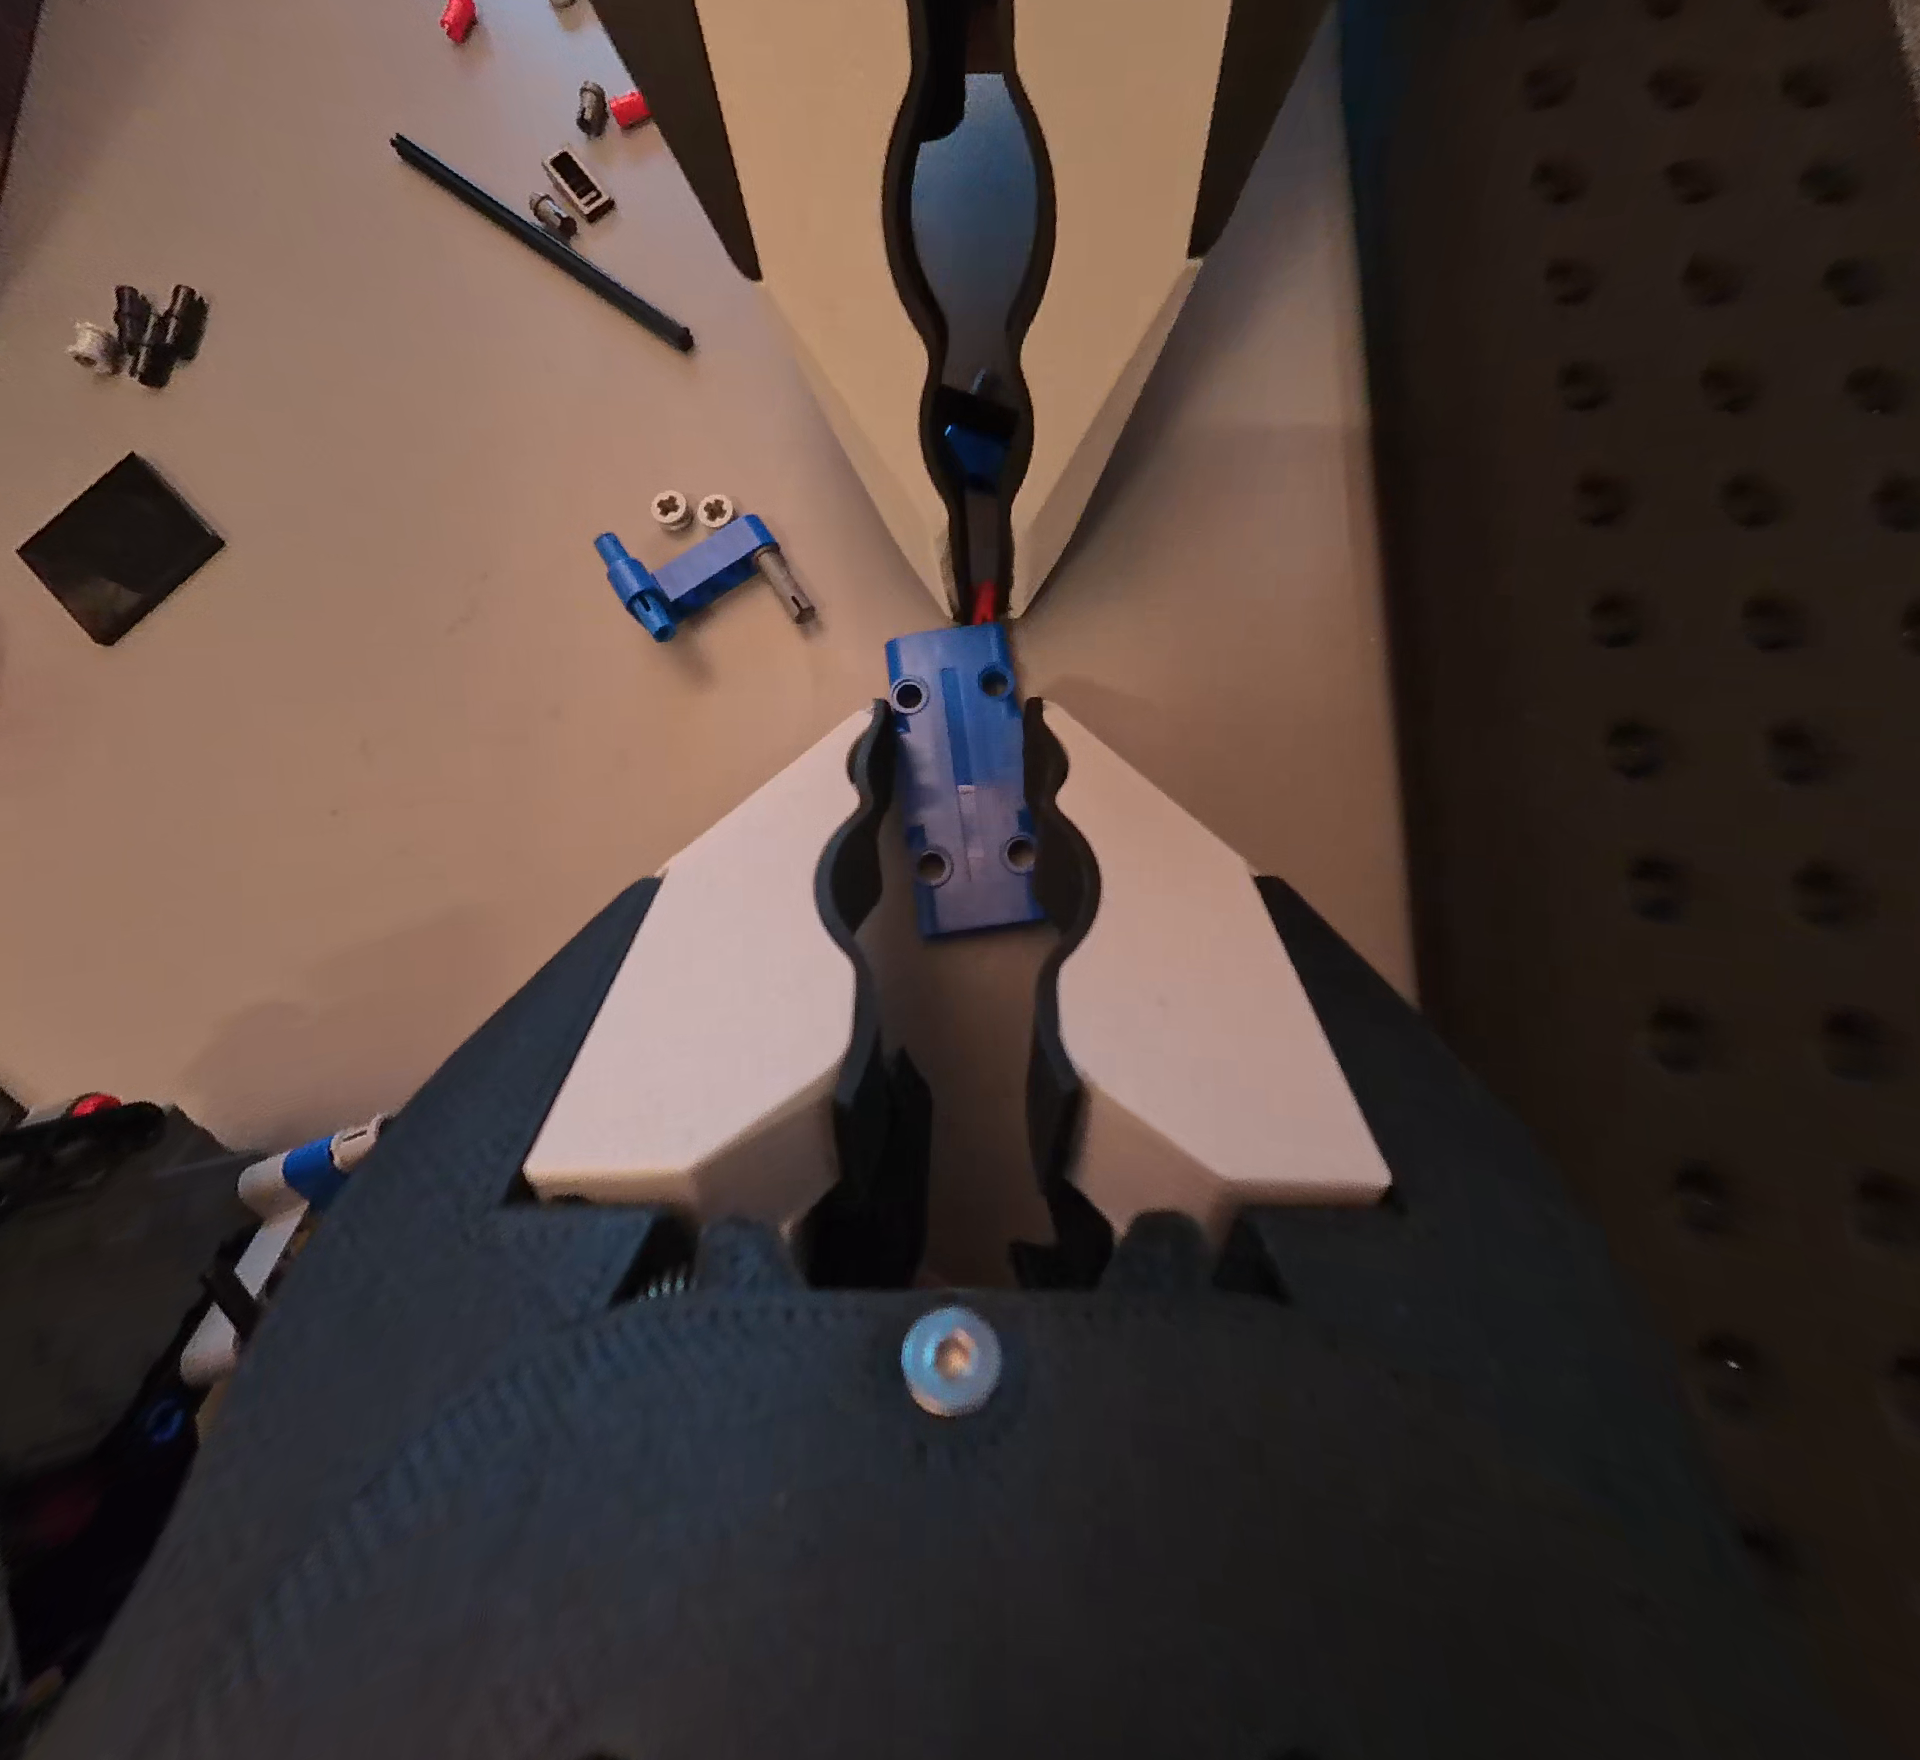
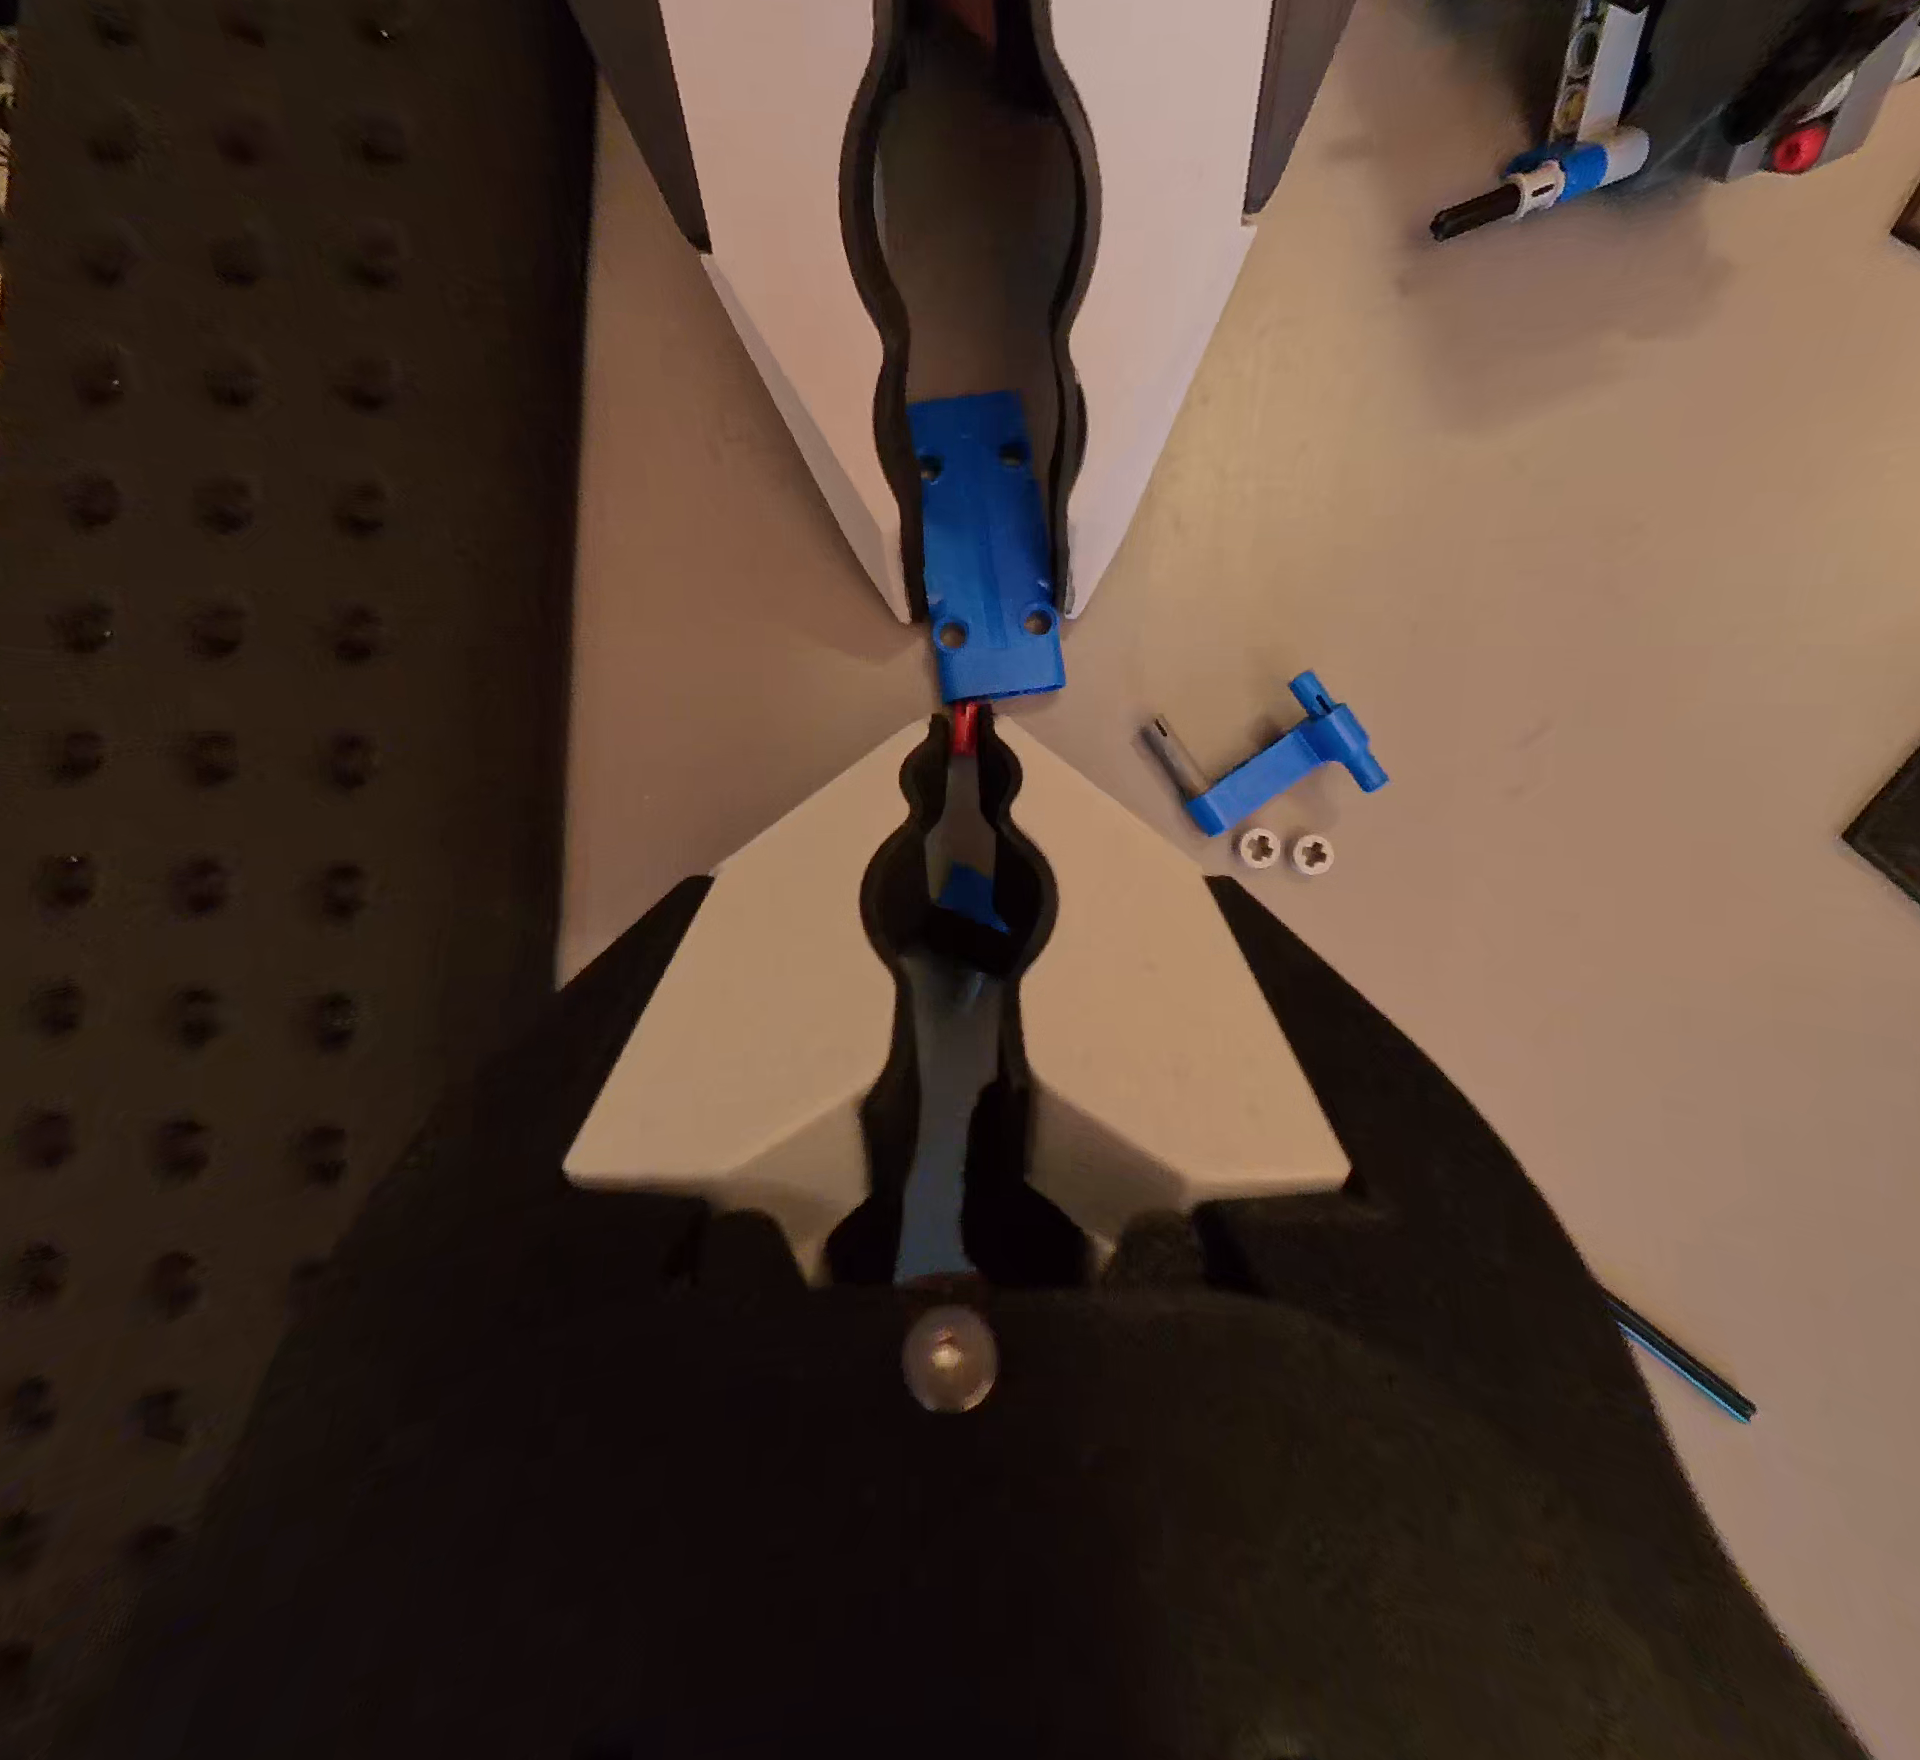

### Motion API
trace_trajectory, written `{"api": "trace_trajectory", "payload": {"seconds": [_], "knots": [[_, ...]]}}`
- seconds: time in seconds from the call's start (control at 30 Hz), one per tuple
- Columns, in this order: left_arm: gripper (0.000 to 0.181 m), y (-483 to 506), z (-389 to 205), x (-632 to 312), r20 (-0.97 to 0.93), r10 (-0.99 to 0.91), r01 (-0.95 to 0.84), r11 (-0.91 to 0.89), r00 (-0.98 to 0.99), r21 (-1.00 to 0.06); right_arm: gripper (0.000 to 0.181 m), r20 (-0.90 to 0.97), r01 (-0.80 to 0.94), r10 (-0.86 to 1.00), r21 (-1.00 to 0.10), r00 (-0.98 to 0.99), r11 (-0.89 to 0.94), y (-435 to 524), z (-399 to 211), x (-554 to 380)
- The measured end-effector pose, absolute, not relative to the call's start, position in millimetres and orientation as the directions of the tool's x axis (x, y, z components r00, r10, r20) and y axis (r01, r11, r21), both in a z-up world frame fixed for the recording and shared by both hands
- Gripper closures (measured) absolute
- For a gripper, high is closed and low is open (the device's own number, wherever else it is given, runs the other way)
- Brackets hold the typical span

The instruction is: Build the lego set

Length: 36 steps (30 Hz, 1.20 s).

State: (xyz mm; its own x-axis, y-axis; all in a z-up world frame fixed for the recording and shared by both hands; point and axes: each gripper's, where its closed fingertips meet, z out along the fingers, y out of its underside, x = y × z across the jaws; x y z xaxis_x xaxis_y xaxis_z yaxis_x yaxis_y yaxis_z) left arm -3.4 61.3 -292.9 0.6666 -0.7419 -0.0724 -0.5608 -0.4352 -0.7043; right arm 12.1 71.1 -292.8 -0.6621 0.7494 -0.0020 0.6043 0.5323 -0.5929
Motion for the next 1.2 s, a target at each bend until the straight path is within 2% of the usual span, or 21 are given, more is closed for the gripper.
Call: {"api": "trace_trajectory", "payload": {"seconds": [0.3,1.2], "knots": [[0.158,63.0,-293.2,-4.2,-0.074,-0.741,-0.563,-0.438,0.668,-0.701,0.174,0.041,0.537,0.739,-0.660,-0.672,0.525,70.1,-292.1,10.4],[0.158,65.9,-293.4,-5.1,-0.071,-0.741,-0.559,-0.436,0.668,-0.705,0.178,0.043,0.495,0.724,-0.701,-0.689,0.513,64.7,-292.9,8.7]]}}
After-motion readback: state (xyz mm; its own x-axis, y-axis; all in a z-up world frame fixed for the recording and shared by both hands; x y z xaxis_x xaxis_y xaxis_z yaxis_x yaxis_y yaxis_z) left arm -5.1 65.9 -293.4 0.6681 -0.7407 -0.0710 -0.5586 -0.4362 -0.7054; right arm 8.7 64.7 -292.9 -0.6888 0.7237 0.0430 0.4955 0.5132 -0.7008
